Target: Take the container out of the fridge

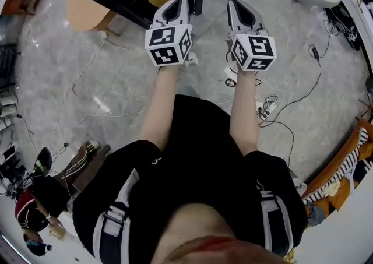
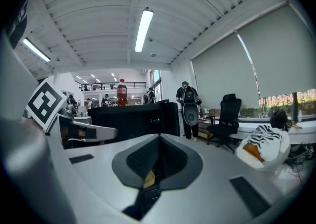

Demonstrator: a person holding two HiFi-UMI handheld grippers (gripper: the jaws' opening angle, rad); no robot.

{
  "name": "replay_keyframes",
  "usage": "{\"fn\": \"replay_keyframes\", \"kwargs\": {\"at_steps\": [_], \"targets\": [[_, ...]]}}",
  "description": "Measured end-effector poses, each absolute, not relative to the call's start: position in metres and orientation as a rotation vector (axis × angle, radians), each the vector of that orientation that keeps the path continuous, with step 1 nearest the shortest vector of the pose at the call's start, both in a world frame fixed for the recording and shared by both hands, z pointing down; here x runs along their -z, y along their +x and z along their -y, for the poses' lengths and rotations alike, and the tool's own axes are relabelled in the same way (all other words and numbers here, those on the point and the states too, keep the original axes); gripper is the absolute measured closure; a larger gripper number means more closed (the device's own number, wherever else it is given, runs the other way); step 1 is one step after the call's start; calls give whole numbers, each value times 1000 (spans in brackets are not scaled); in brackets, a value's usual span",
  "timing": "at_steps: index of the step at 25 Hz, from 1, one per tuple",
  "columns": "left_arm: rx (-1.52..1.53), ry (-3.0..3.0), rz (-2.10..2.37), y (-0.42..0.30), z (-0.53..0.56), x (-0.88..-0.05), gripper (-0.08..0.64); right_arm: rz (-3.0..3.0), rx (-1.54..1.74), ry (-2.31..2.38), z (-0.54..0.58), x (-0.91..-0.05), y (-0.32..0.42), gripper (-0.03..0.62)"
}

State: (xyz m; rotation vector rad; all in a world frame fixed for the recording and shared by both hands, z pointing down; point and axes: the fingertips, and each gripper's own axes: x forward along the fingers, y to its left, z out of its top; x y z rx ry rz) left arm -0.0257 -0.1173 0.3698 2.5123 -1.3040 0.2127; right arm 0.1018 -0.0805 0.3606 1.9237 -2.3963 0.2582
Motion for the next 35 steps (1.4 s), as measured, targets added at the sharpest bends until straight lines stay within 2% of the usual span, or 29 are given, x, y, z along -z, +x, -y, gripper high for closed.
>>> {"fn": "replay_keyframes", "kwargs": {"at_steps": [8,17,24,31,33,35], "targets": [[-370,2369,1247,-17,203,-457,552,2356,-470,1781,186,-444,84,580],[-422,2222,1292,-29,230,-502,552,2332,-555,1675,215,-485,89,580],[-394,2074,1424,-69,228,-510,552,2359,-397,1250,222,-524,37,578],[-361,1882,1543,-125,210,-545,552,2252,-161,683,221,-612,-30,573],[-360,1837,1560,-137,203,-554,552,2204,-97,557,219,-636,-42,501],[-362,1806,1575,-147,198,-560,552,2154,-15,451,219,-657,-51,491]]}}
